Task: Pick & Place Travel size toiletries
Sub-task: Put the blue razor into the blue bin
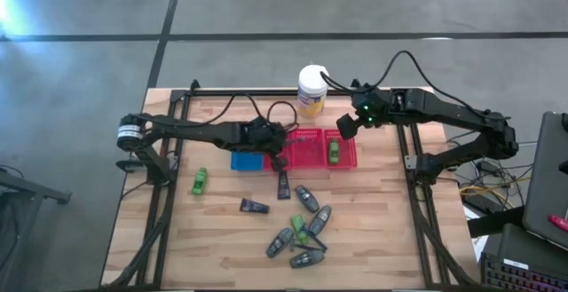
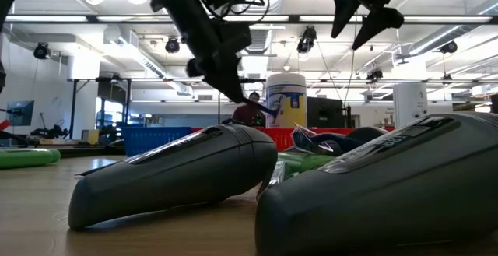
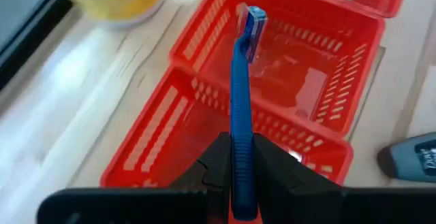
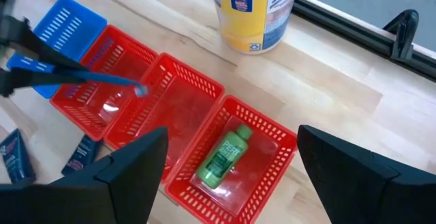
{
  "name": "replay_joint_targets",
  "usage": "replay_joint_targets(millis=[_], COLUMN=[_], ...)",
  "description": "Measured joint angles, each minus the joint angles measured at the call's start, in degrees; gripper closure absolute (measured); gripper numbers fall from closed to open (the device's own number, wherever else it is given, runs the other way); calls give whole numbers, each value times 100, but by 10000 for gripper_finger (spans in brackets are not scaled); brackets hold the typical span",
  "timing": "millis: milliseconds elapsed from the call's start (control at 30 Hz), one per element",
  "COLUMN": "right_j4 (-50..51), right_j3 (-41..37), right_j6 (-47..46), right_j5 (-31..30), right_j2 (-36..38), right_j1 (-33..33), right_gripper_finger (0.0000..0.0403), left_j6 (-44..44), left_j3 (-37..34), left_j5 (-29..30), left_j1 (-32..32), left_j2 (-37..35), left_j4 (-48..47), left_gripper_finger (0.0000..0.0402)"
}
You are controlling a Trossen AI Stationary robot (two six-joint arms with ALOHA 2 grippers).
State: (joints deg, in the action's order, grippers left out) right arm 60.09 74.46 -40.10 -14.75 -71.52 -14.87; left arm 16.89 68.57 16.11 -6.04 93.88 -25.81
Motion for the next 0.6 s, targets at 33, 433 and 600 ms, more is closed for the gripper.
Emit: replay_joint_targets(millis=[33,433,600], right_j4=[-4,-13,-34], right_j3=[1,-11,-50], right_j6=[1,76,76], right_j5=[-2,-197,-228], right_j2=[-12,-22,-22], right_j1=[0,-4,-4], right_gripper_finger=[90,110,103], left_j6=[188,3388,4960], left_j3=[-81,-1955,-2926], left_j5=[10,810,808], left_j1=[0,175,399], left_j2=[-91,-2398,-3185], left_j4=[-38,-41,107], left_gripper_finger=[358,358,358])
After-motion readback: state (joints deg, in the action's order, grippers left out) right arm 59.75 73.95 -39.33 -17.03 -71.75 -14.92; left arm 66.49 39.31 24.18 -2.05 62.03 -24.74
